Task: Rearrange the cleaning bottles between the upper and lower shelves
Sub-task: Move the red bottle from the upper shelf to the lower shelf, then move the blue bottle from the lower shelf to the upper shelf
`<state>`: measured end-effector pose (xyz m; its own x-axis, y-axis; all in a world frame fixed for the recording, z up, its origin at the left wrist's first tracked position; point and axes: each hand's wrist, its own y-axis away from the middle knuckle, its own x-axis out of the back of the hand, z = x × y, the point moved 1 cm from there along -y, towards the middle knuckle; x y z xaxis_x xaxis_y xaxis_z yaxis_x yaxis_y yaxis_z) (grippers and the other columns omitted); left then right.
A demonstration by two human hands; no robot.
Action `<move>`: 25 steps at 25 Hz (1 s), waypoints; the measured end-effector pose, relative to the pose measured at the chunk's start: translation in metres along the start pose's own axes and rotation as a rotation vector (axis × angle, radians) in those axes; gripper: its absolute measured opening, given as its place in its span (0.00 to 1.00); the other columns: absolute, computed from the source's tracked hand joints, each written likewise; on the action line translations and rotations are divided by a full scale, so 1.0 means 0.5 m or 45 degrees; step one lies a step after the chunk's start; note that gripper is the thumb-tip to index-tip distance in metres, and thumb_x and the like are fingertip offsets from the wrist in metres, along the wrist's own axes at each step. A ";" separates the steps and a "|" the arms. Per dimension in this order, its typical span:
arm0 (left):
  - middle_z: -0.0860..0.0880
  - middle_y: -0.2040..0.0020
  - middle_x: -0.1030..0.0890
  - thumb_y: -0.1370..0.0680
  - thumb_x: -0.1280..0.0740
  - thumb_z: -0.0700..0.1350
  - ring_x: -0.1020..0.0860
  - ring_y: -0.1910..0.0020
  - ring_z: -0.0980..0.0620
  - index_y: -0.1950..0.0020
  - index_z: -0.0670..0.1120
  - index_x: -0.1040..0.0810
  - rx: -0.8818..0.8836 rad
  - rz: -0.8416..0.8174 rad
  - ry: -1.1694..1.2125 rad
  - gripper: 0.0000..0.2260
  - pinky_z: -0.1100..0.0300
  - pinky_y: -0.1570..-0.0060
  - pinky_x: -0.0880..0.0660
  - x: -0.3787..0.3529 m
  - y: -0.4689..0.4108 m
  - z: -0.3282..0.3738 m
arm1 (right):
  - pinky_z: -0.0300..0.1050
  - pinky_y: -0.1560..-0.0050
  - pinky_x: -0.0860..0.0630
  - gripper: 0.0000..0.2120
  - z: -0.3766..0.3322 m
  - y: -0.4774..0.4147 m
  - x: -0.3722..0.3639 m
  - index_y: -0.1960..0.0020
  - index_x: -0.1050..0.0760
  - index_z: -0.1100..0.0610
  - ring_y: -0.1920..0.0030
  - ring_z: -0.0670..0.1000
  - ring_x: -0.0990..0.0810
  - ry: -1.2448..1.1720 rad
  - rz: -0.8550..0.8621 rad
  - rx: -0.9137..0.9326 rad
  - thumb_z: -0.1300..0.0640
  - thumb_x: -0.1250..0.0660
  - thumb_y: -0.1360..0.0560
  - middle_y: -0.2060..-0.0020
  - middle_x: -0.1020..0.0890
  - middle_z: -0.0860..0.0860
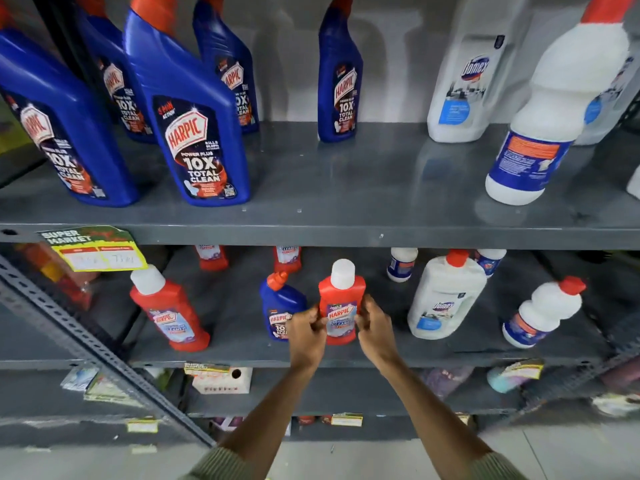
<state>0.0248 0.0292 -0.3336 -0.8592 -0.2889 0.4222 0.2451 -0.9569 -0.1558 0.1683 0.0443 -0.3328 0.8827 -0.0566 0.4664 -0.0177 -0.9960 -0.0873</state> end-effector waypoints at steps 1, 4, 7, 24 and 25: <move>0.45 0.69 0.21 0.28 0.36 0.27 0.24 0.71 0.58 0.65 0.38 0.22 0.014 -0.009 0.007 0.10 0.62 0.70 0.30 -0.012 -0.006 -0.011 | 0.16 0.59 0.29 0.13 0.007 -0.009 -0.004 0.38 0.24 0.60 0.54 0.41 0.18 0.008 0.009 -0.013 0.66 0.38 0.21 0.50 0.18 0.47; 0.44 0.61 0.15 0.25 0.35 0.30 0.17 0.62 0.51 0.56 0.36 0.19 0.056 -0.021 0.007 0.06 0.60 0.60 0.18 -0.030 -0.017 -0.024 | 0.15 0.60 0.30 0.13 0.031 -0.017 -0.015 0.36 0.26 0.60 0.48 0.47 0.19 0.014 0.021 -0.047 0.64 0.38 0.20 0.45 0.17 0.52; 0.43 0.53 0.14 0.22 0.33 0.36 0.15 0.55 0.49 0.49 0.38 0.19 0.079 -0.061 -0.005 0.05 0.55 0.52 0.17 -0.032 -0.015 -0.015 | 0.16 0.58 0.30 0.14 0.032 -0.017 -0.014 0.35 0.26 0.61 0.46 0.51 0.18 -0.013 -0.006 -0.066 0.64 0.36 0.21 0.41 0.17 0.56; 0.45 0.66 0.18 0.26 0.31 0.31 0.20 0.62 0.50 0.57 0.39 0.17 0.359 0.118 0.021 0.05 0.52 0.59 0.22 0.159 -0.056 -0.124 | 0.54 0.36 0.23 0.25 -0.104 0.006 -0.222 0.26 0.37 0.60 0.36 0.59 0.21 0.058 -0.144 -0.254 0.68 0.39 0.21 0.35 0.22 0.60; 0.47 0.68 0.20 0.27 0.31 0.31 0.22 0.65 0.52 0.60 0.41 0.17 0.309 0.146 -0.005 0.07 0.55 0.62 0.23 0.173 -0.043 -0.118 | 0.54 0.39 0.21 0.22 -0.114 0.017 -0.216 0.28 0.35 0.60 0.39 0.59 0.19 0.068 -0.119 -0.223 0.66 0.39 0.21 0.38 0.20 0.60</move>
<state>-0.0813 0.0264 -0.3465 -0.8183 -0.3953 0.4174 0.4414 -0.8972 0.0157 0.0461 0.0382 -0.3339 0.8584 0.0377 0.5116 -0.0225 -0.9936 0.1110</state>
